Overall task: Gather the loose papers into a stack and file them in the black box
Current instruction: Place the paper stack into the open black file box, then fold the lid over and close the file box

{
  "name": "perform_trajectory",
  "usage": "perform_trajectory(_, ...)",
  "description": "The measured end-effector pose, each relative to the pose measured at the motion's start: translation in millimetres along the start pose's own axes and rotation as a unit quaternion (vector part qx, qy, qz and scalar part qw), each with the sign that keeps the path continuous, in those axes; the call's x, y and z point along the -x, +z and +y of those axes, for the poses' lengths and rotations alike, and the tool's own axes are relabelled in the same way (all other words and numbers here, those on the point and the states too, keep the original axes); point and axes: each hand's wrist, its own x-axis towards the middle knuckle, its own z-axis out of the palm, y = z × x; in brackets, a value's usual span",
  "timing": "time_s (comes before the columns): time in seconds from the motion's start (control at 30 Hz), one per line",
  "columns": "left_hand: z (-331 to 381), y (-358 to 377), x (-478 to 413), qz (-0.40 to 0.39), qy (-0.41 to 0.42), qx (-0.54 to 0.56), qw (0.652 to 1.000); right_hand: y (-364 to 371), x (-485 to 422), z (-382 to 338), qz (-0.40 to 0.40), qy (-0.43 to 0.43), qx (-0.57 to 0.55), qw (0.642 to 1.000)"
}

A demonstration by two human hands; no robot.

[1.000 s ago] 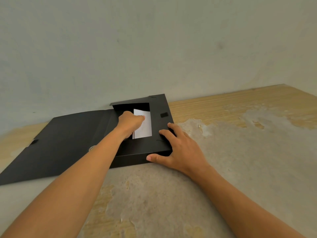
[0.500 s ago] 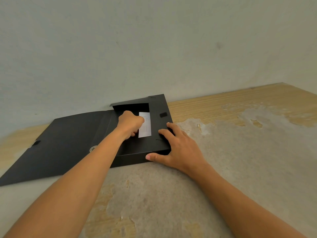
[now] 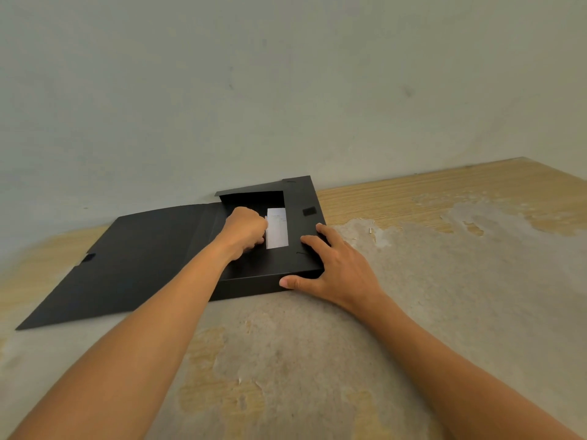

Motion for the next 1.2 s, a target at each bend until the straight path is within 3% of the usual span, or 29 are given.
perform_trajectory(0.17, -16, -23, 27, 0.043, 0.089, -0.014, 0.995, -2, 4, -2, 0.036, -0.006, 0.013, 0.999)
perform_trajectory(0.3, -34, -43, 50, 0.07, 0.108, -0.034, 0.991, -2, 9, -5, 0.085, -0.036, 0.029, 0.995)
perform_trajectory(0.5, -67, -83, 76, 0.131, 0.096, -0.045, 0.986, 0, 18, -16, 0.064, -0.088, 0.116, 0.987)
perform_trajectory(0.9, -158, -158, 94, 0.222, -0.118, -0.186, 0.95, 21, 33, -43, 0.073, -0.037, 0.126, 0.989)
perform_trajectory(1.07, -185, -178, 89, 0.235, -0.216, -0.192, 0.928, 23, 33, -44, 0.082, -0.024, 0.123, 0.989)
perform_trajectory(1.2, -190, -185, 82, 0.24, -0.233, -0.183, 0.925, 23, 32, -43, 0.088, -0.019, 0.125, 0.988)
